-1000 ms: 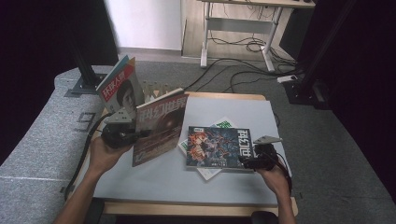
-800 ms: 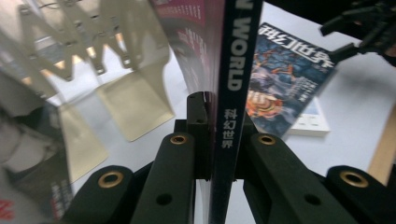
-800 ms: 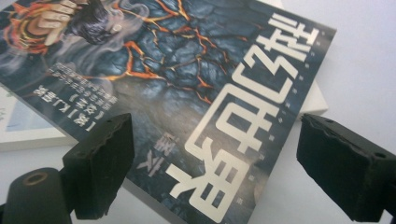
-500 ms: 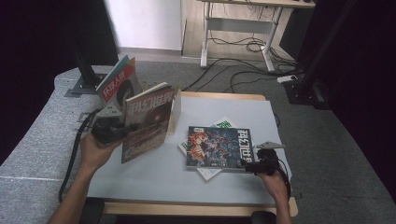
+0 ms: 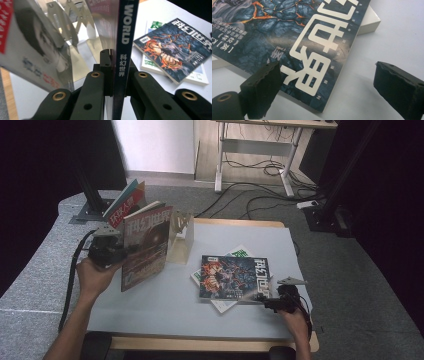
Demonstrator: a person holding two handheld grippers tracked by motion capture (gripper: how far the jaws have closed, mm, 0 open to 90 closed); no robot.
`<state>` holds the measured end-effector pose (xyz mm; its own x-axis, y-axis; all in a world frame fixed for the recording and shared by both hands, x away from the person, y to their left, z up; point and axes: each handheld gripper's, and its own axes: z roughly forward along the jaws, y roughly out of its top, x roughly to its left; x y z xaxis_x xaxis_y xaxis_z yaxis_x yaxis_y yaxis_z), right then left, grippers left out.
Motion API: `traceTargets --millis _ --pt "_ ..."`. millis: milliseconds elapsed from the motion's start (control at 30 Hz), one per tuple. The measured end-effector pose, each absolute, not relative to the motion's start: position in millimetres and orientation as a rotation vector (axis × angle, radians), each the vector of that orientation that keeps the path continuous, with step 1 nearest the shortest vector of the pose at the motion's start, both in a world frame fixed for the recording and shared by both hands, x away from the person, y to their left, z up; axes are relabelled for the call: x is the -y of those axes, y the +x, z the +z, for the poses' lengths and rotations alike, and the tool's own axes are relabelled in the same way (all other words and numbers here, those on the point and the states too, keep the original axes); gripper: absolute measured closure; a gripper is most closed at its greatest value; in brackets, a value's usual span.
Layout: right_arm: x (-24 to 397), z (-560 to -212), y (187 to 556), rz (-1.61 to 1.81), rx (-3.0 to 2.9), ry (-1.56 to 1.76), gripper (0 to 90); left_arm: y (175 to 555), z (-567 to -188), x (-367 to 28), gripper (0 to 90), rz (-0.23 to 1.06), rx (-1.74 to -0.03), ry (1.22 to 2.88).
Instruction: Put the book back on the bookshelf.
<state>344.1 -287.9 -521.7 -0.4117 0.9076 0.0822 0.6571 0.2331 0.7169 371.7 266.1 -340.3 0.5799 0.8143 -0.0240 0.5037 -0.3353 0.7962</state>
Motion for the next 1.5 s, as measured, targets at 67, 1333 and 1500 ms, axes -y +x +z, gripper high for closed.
traceTargets --millis 67,1333,1500 --pt "289.1 -522.6 343.5 0.987 -2.159 1.448 7.5 374.0 -338.2 -267.8 84.3 0.495 -1.068 2.000" --pt "288.4 -536.0 335.6 0.990 -2.185 1.385 0.0 439.7 -340.2 -240.3 84.2 0.594 -1.208 1.928" --pt "288.4 -536.0 335.5 0.990 -2.185 1.387 0.0 446.8 -342.9 -237.0 84.2 0.619 -1.209 1.911"
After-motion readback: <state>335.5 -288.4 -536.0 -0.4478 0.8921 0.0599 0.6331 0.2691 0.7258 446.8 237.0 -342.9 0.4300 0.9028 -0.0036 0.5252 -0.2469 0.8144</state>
